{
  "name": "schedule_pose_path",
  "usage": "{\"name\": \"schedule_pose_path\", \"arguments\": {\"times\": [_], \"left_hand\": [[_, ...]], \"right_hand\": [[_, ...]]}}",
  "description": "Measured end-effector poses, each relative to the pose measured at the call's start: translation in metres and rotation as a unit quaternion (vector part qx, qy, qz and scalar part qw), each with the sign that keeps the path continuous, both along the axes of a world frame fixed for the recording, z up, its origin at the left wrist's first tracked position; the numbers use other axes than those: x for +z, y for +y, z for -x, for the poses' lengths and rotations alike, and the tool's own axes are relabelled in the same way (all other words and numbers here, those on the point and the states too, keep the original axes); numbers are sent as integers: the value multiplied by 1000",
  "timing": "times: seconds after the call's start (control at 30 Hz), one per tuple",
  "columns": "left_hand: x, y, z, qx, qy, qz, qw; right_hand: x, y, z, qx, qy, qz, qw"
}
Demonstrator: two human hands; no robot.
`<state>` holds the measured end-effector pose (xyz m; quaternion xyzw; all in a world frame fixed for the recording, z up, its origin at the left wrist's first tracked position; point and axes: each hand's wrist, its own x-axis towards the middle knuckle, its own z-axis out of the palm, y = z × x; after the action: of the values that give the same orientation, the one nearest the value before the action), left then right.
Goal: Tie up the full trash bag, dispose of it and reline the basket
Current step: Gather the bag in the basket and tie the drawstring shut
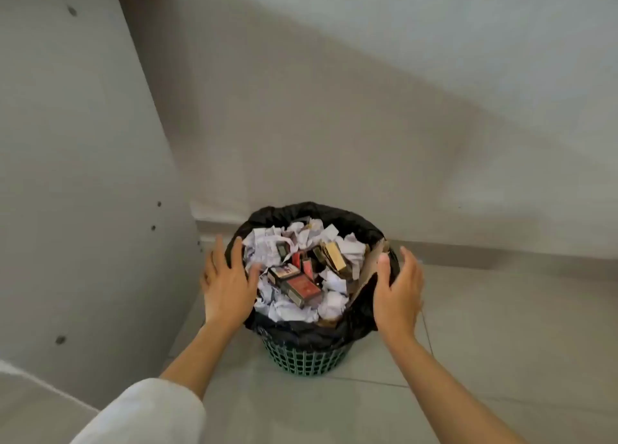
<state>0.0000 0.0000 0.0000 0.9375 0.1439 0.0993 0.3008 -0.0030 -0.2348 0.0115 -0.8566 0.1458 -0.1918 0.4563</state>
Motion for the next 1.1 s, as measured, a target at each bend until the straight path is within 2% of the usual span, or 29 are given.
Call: {"name": "schedule_pose_path", "arguments": {"times": [0.07,0.17,0.27,0.33,0.4,0.6,0.77,0.83,0.97,1.03,1.1], "left_hand": [[-5,-2,-1,54,24,127,990],[-15,-5,-3,92,5,207,974],[-17,-7,-4,107,-15,236,966],[-18,-7,-7,117,-18,246,962],[-18,-11,-8,133,-27,250,959],[-17,-20,-16,202,-24,235,950],[-9,-31,-24,230,3,245,942],[-9,-35,-24,235,-5,248,940],[-9,-38,-22,255,-28,263,930],[-9,-39,-23,262,-31,266,927],[-9,-41,-23,269,-33,271,924]], "right_hand": [[-14,2,-1,-63,16,-131,989],[-33,7,3,-111,98,-291,945],[-25,10,8,-115,185,-518,827],[-18,7,6,-124,201,-581,778],[-18,4,5,-127,197,-597,767],[-30,-21,6,-110,233,-566,783],[-28,-36,13,-112,172,-630,749],[-29,-34,18,-93,164,-637,747],[-33,-20,29,-45,205,-647,733],[-37,-14,31,-52,183,-658,728],[-41,-13,32,-66,157,-651,739]]}}
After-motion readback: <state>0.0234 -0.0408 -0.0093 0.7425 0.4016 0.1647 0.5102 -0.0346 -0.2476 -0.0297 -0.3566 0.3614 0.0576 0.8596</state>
